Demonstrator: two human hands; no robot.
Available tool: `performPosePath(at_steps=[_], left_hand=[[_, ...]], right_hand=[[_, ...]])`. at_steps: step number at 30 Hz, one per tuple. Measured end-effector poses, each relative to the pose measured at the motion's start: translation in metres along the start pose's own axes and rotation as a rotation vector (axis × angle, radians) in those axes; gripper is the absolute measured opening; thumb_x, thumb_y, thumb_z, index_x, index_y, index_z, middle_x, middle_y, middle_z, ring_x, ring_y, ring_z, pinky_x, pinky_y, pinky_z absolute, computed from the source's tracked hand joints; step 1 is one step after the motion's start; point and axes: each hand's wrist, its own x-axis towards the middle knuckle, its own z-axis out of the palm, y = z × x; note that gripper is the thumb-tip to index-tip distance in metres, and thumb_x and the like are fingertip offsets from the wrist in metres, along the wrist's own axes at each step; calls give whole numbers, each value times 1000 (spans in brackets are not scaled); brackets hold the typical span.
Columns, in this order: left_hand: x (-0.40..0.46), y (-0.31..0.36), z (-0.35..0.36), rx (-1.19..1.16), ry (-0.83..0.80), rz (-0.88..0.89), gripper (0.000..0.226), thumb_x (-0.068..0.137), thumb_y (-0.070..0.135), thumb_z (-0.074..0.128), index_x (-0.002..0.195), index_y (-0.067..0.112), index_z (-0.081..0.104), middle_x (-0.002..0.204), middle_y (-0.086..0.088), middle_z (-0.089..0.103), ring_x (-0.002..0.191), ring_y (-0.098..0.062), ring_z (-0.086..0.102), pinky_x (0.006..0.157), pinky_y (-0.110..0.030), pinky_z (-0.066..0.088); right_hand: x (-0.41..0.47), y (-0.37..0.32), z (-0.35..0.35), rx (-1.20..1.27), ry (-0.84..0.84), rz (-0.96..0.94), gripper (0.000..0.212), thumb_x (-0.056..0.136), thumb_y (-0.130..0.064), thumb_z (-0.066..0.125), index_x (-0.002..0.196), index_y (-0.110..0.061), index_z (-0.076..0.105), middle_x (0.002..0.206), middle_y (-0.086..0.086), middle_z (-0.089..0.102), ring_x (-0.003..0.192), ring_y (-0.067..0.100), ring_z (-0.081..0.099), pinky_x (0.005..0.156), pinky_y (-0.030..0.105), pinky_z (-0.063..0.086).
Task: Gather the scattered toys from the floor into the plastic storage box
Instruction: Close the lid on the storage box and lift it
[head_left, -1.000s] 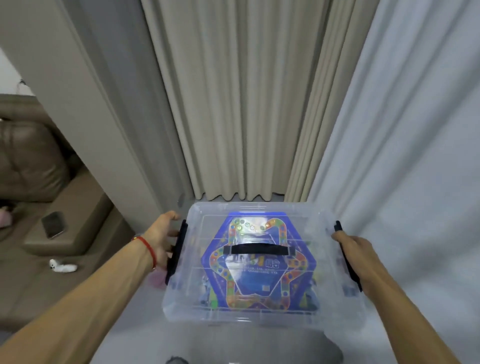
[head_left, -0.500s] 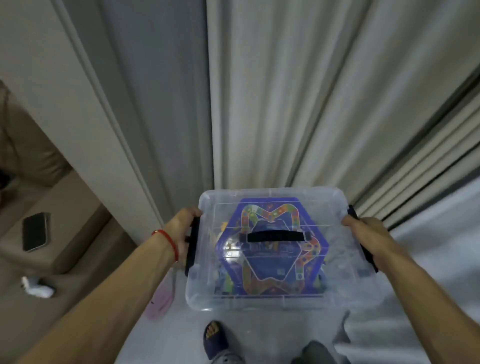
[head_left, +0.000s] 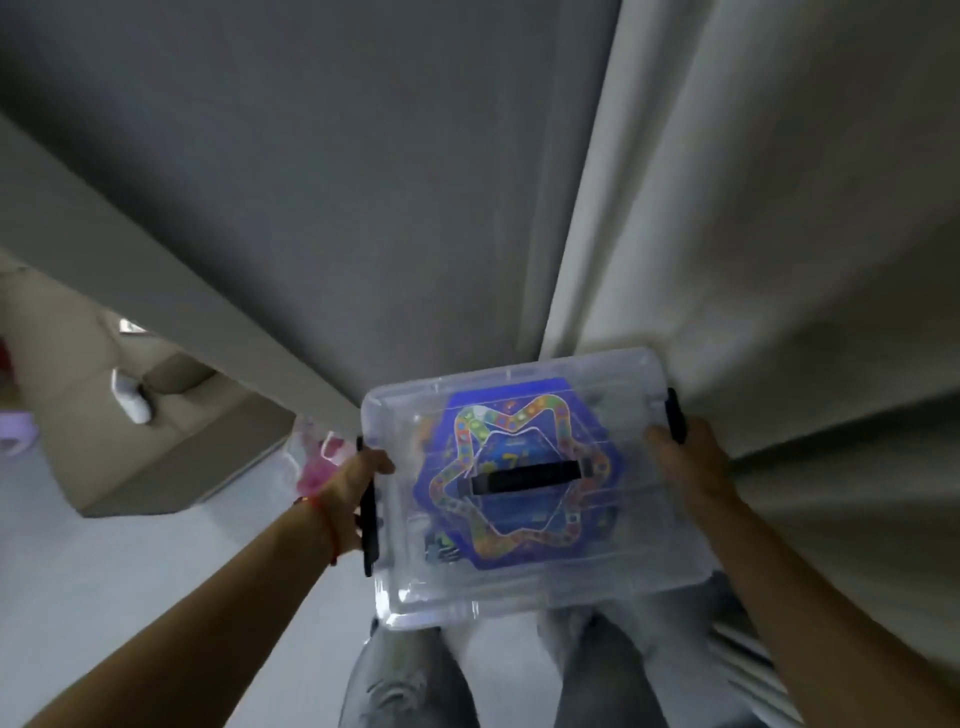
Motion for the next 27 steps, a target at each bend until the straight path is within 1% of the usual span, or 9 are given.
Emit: performPosePath(at_steps=[4, 7, 10, 13, 16, 18, 21, 23, 27], left_hand=[[98, -28, 35, -134, 42, -126, 24, 79, 28, 58, 91, 8, 52, 85, -12, 46, 72, -29, 46, 69, -37, 42], [180, -57, 62, -214, 107, -167, 34, 80, 28, 59, 106, 7, 53, 99, -14, 49, 86, -34, 49, 81, -43, 43], [257, -87, 88, -284, 136, -209, 43, 79, 28, 60, 115, 6, 53, 111, -16, 53, 97, -35, 52, 87, -46, 44], [322, -112, 108, -326, 141, -240, 38, 81, 30, 58, 110, 7, 54, 107, -15, 53, 93, -34, 52, 86, -46, 44], [377, -127, 119, -357, 136, -230, 34, 82, 34, 58, 102, 7, 56, 106, -16, 53, 96, -36, 53, 96, -50, 44], [399, -131, 122, -345, 101, -205, 35, 82, 34, 59, 105, 8, 58, 112, -18, 55, 105, -39, 55, 99, -53, 43], [425, -135, 127, -346, 58, -171, 37, 83, 34, 60, 110, 9, 59, 116, -19, 56, 106, -40, 54, 100, -54, 43], [436, -132, 131, -337, 47, -165, 35, 84, 34, 59, 109, 10, 59, 120, -19, 55, 112, -42, 54, 101, -55, 44], [445, -123, 132, -351, 46, -155, 32, 85, 33, 58, 109, 12, 57, 120, -20, 54, 112, -45, 53, 100, -58, 44]], right_hand=[[101, 17, 47, -144, -162, -63, 59, 79, -51, 62, 128, -21, 49, 102, 5, 63, 77, 17, 60, 56, 24, 44], [177, 46, 91, -270, -280, -113, 63, 82, -47, 64, 136, -20, 45, 108, 6, 62, 76, 12, 57, 56, 22, 41], [248, 80, 143, -365, -360, -135, 63, 87, -42, 63, 140, -17, 41, 116, 9, 60, 80, 20, 56, 56, 20, 39], [301, 110, 192, -435, -381, -109, 69, 77, -50, 58, 135, -16, 46, 110, 12, 61, 79, 24, 58, 54, 22, 39], [347, 137, 232, -439, -370, -113, 70, 74, -55, 53, 131, -15, 51, 112, 14, 63, 88, 30, 62, 62, 29, 43], [369, 148, 248, -443, -342, -112, 64, 82, -53, 53, 133, -15, 49, 116, 16, 62, 94, 33, 61, 71, 34, 46], [393, 158, 265, -459, -334, -141, 57, 90, -46, 53, 138, -17, 43, 119, 16, 58, 97, 34, 59, 81, 40, 49], [400, 157, 271, -458, -354, -190, 68, 84, -50, 54, 141, -18, 37, 126, 16, 56, 104, 36, 58, 85, 44, 50], [410, 144, 281, -419, -365, -253, 97, 59, -64, 52, 145, -21, 33, 135, 12, 52, 114, 35, 56, 94, 51, 50]])
